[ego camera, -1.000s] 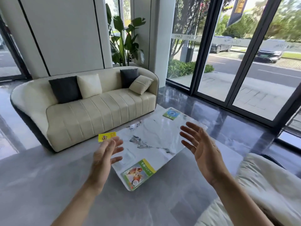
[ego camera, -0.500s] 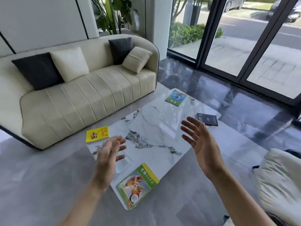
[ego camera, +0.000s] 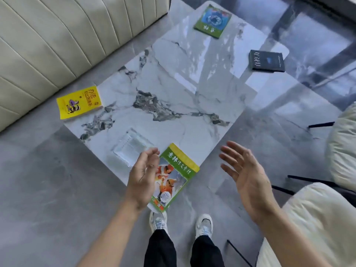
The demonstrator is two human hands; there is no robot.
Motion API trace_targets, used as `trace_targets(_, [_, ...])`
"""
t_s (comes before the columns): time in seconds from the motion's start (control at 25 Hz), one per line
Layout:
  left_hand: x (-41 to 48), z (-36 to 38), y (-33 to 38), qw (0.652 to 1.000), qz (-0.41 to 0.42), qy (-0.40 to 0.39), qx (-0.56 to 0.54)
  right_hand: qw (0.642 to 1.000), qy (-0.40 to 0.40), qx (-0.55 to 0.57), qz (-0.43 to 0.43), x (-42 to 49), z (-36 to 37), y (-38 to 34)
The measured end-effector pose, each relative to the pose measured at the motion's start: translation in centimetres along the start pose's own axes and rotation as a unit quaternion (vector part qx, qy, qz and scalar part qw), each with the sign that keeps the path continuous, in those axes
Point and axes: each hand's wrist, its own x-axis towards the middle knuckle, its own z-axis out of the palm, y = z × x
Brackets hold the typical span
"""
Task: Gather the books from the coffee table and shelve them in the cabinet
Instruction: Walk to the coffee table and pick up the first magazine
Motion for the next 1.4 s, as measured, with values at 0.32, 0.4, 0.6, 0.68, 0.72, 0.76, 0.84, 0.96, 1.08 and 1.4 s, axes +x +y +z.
trace_targets(0.32, [9.0,-1.0,-11.6,0.989,-0.048,-0.074,0.118,0.992,0.1,-0.005,0.073,7.4,2.6,16.1])
trace_targets(0.4, [11.6,-0.3,-14.2,0.981,-0.034,-0.098,0.163,0.988,0.128,-0.008,0.084,9.8,3.6,20.0])
trace_targets(0.6, [14.9,0.6,-19.1,0.931,-0.006,-0.113,0.346,0.966,0.22,-0.069,0.116,11.9,4.5,26.4])
trace_targets(0.68, [15.2,0.9,-19.7,0.912,-0.004,-0.097,0.399,0.952,0.25,-0.113,0.134,11.9,4.4,28.1])
trace_targets(0.72, [15.2,1.1,-19.7,0.908,0.001,-0.087,0.411,0.944,0.266,-0.136,0.142,11.8,4.4,28.7])
trace_targets(0.76, [15.2,1.3,-19.5,0.904,0.007,-0.08,0.419,0.933,0.286,-0.161,0.148,11.9,4.3,29.1])
trace_targets(0.84, [15.3,1.7,-19.1,0.898,0.009,-0.076,0.433,0.912,0.325,-0.191,0.16,12.2,4.3,29.4])
trace_targets(0.96, [15.3,2.2,-19.0,0.898,-0.014,-0.07,0.435,0.903,0.342,-0.155,0.21,12.5,4.1,29.8])
trace_targets(1.08, [16.0,2.8,-19.2,0.898,-0.05,-0.066,0.432,0.879,0.359,-0.199,0.243,12.6,3.6,30.5])
trace_targets(1.4, [16.5,3.2,-14.2,0.964,-0.067,-0.044,0.255,0.93,0.306,-0.174,0.11,15.8,2.4,21.2])
